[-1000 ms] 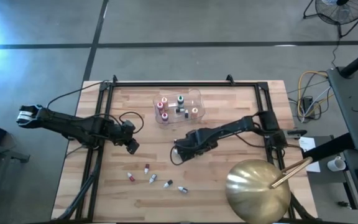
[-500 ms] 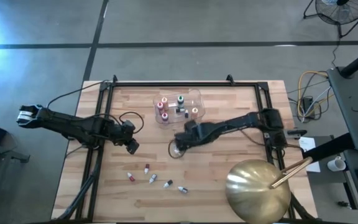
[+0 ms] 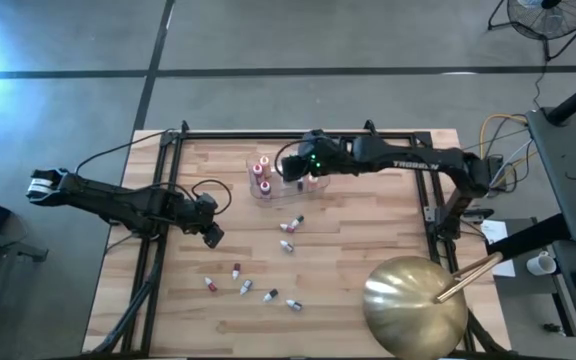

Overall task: Pick & Place food coloring
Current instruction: Put the bottom right small green food coloring bottle in the transparent bin, then put the top small green food coloring bottle in the bin

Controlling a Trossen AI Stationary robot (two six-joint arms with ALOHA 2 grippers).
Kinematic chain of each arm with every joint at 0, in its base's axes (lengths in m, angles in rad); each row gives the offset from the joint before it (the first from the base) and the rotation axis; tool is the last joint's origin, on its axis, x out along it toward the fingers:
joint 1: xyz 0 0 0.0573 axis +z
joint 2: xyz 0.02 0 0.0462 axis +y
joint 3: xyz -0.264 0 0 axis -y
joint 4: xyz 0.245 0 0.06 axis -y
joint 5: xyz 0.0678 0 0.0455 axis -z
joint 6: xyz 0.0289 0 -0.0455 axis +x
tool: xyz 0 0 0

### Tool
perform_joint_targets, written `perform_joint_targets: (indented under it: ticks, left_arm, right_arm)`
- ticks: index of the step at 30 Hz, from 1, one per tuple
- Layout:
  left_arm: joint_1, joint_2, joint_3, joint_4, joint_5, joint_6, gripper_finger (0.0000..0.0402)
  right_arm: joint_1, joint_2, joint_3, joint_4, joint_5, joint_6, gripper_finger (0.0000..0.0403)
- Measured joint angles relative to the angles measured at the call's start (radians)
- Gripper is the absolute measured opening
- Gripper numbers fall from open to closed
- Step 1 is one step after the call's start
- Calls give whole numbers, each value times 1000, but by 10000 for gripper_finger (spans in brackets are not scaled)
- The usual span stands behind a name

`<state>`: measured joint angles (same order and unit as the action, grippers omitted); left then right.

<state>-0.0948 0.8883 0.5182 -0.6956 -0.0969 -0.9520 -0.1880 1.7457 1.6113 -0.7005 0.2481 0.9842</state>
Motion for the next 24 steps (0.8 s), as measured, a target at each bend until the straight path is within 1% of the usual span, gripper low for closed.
perform_joint_targets:
  ticks: [2, 4, 8, 11, 13, 15, 17, 20, 21, 24]
  left_arm:
    - [0, 0, 0, 0, -1, 0, 174]
    - [0, 0, 0, 0, -1, -5, 174]
    - [0, 0, 0, 0, -1, -9, 174]
    - [0, 0, 0, 0, -1, -9, 174]
    - [0, 0, 0, 0, -1, -7, 174]
    - [0, 0, 0, 0, -2, -2, 174]
    - [0, 0, -1, 0, -1, 8, 174]
    - [0, 0, -1, 0, -2, 32, 174]
    - [0, 0, -1, 1, -2, 39, 174]
    - [0, 0, -1, 0, -1, 40, 174]
  right_arm:
    - [-4, -12, 0, 0, 17, -6, 162]
    - [-5, -23, 0, 2, 33, -58, 177]
    - [53, -33, 0, -2, 110, -181, 193]
    - [119, -20, -9, -32, 93, -215, 195]
    - [154, 6, -11, -73, 48, -188, 194]
    - [180, 45, -12, -101, 15, -214, 194]
    - [208, 95, -13, -127, 10, -325, 195]
    - [245, 179, -13, -133, -3, -618, 196]
    - [254, 206, -13, -134, -23, -686, 195]
    - [272, 275, 8, -133, -88, -771, 194]
